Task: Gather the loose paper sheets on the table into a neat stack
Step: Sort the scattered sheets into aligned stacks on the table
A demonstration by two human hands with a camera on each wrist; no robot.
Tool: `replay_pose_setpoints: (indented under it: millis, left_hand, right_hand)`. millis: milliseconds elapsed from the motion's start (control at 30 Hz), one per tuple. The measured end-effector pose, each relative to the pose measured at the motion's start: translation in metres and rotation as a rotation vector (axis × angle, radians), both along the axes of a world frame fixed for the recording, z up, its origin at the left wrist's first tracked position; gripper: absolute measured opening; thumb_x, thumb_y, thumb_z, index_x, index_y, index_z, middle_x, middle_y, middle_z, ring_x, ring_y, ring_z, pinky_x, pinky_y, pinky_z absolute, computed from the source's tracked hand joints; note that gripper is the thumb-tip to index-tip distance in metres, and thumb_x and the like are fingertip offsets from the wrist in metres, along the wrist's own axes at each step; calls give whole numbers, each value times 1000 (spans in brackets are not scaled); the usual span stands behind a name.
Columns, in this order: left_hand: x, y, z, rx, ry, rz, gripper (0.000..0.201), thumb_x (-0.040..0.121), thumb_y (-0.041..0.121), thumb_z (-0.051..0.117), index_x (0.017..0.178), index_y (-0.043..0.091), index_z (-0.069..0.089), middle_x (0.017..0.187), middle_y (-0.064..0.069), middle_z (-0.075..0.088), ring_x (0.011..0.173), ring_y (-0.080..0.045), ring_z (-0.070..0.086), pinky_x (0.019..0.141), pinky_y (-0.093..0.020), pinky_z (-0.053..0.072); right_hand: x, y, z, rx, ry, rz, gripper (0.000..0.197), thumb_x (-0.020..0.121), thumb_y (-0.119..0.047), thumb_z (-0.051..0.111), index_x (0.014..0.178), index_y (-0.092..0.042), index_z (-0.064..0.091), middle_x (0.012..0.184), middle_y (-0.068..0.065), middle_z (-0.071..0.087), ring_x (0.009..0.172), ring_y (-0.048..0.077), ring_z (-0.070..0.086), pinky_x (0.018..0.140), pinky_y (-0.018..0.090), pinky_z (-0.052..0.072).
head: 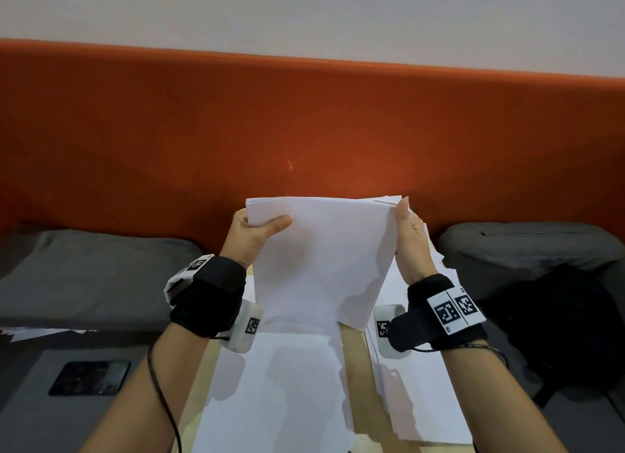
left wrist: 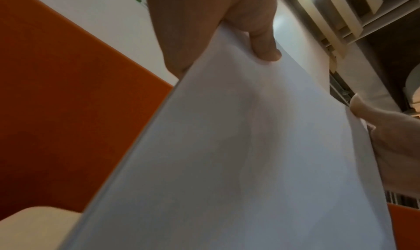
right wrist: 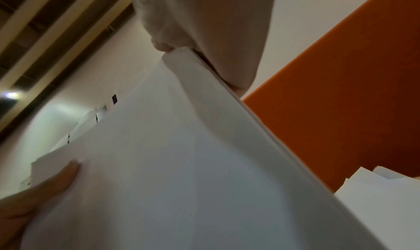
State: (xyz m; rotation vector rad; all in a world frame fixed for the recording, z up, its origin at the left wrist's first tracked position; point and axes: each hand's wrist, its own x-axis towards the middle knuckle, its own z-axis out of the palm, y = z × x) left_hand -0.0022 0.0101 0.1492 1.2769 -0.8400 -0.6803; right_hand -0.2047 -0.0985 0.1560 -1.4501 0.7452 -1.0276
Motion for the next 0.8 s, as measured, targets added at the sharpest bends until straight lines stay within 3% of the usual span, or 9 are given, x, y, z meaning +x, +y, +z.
replay_pose_setpoints:
  millis: [100, 167, 300, 467, 533, 600, 667, 733, 800]
  left_hand:
    - [3, 0, -15, 62, 40, 1, 21, 81, -5, 63, 82, 17, 63, 64, 16, 70, 61, 2, 66, 60, -14, 53]
    - [3, 1, -30, 136, 68, 12, 22, 80, -4, 65, 80, 18, 61, 62, 18, 69, 59, 5, 64, 62, -14, 53]
    - [-1, 1, -55, 224, 109, 70, 33, 71, 11, 78, 99, 4, 62, 98, -8, 70, 82, -16, 65, 72, -24, 53]
    - [-2, -7, -37, 136, 79, 96, 14, 77, -2, 70, 85, 9, 66, 62, 15, 69, 58, 4, 63, 64, -16, 52]
    - [-2, -7, -38, 140, 81, 79, 17, 78, -5, 67, 81, 12, 65, 59, 18, 68, 57, 6, 62, 62, -12, 52]
    - [-5, -1, -56, 226, 82, 81, 17, 78, -4, 68, 90, 9, 65, 69, 13, 70, 63, 4, 64, 68, -18, 51]
    - [-12, 8, -84, 347, 84, 94, 29, 78, 4, 71, 106, 2, 63, 93, -2, 69, 83, -11, 65, 80, -26, 46]
    - [-19, 16, -99, 413, 117, 85, 35, 79, 8, 71, 112, 0, 60, 103, -10, 64, 98, -23, 60, 84, -27, 42]
    - [-17, 15, -99, 421, 101, 75, 39, 78, 9, 73, 112, -1, 59, 106, -11, 64, 98, -24, 59, 83, -27, 42]
  right_hand:
    - [1, -2, -7, 9, 48, 7, 38, 101, -33, 29, 88, -20, 62, 76, -12, 66, 65, -6, 62, 58, 10, 47]
    - [0, 0, -19, 42, 134, 52, 22, 98, -30, 42, 89, -24, 61, 85, -8, 68, 75, 2, 65, 65, 14, 50]
    - [-1, 9, -55, 147, 256, 94, 6, 90, -21, 59, 92, -20, 64, 94, 0, 69, 94, 26, 64, 77, 27, 53]
    - [2, 6, -43, 118, 114, -2, 16, 90, -15, 59, 104, -10, 60, 92, -1, 66, 81, 10, 63, 63, 14, 52]
    - [0, 4, -45, 126, 116, -28, 17, 88, -13, 62, 104, -8, 60, 91, -1, 66, 81, 11, 63, 66, 17, 53]
    - [-1, 6, -66, 178, 228, -20, 15, 85, -10, 66, 99, -9, 62, 94, 5, 67, 85, 19, 64, 75, 28, 54]
    - [-5, 10, -100, 231, 411, 50, 15, 83, -9, 68, 98, -8, 65, 102, 11, 68, 96, 28, 64, 83, 37, 52]
    - [-7, 10, -123, 264, 500, 42, 25, 82, -7, 69, 106, -2, 64, 108, 16, 67, 103, 31, 63, 85, 40, 51]
    - [-8, 6, -121, 254, 492, -13, 28, 82, -5, 69, 108, 2, 63, 110, 17, 66, 101, 30, 62, 86, 39, 51]
